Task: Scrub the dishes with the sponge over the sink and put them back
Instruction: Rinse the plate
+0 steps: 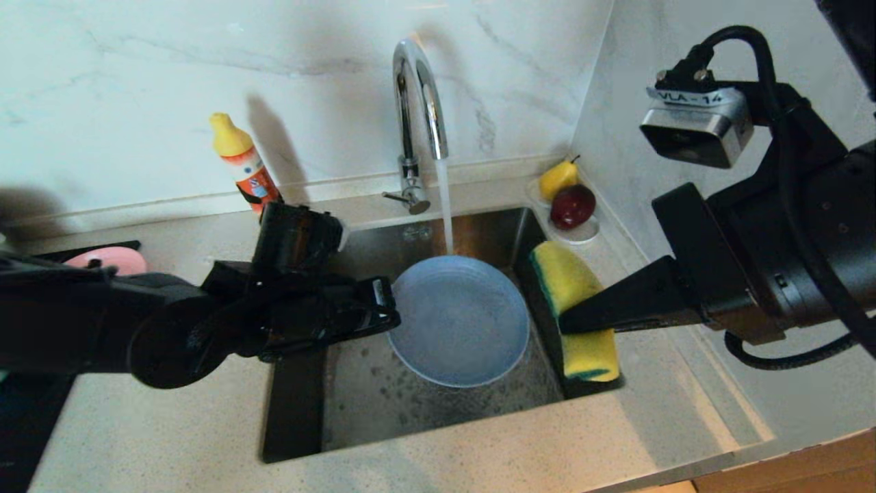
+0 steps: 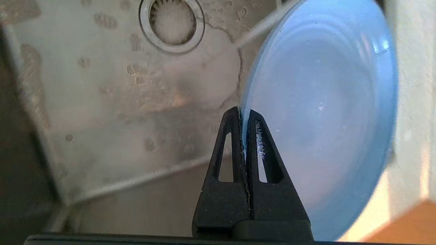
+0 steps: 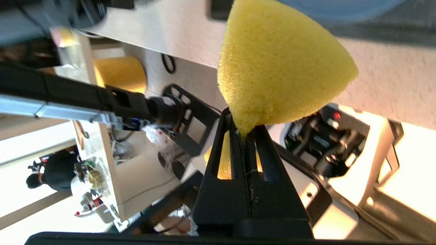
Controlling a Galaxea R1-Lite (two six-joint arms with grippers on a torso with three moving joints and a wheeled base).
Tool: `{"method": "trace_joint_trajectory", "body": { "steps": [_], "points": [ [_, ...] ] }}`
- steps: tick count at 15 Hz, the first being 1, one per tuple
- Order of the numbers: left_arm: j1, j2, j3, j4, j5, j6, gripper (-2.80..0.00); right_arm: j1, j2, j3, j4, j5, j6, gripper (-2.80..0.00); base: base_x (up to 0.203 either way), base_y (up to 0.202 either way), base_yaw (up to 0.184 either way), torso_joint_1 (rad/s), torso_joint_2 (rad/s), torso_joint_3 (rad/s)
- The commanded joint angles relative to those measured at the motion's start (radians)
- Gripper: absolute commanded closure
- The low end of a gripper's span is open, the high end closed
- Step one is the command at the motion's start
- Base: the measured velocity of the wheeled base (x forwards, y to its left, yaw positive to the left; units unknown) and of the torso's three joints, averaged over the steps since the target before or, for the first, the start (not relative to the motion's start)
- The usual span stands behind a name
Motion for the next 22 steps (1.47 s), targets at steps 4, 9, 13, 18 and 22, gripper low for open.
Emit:
{"method": "trace_joint_trajectory", "body": {
  "steps": [4,9,13,18,22],
  "points": [
    [0.007,0.176,-0.174,0.012,0.008,-0.004,0.00,-0.004,-0.001,0.035,0.003,0.002,0.005,0.00,0.000,0.000,0.000,0.000,0.00,0.000],
    [0.006,0.241,-0.290,0.054,0.012,-0.004,0.00,-0.004,-0.016,0.091,0.002,-0.003,0.005,0.00,0.000,0.000,0.000,0.000,0.00,0.000],
    [0.005,0.252,-0.305,0.081,0.019,-0.003,0.00,-0.003,-0.019,0.099,-0.001,0.001,0.005,0.00,0.000,0.000,0.000,0.000,0.00,0.000],
    [0.041,0.173,-0.258,0.127,0.076,0.023,0.00,-0.005,-0.022,0.103,-0.001,0.000,0.005,0.00,0.000,0.000,0.000,0.000,0.00,0.000],
    [0.104,0.018,-0.141,0.121,0.108,0.109,0.00,-0.031,-0.021,0.140,-0.003,0.002,0.003,0.00,0.000,0.000,0.000,0.000,0.00,0.000]
  ]
}}
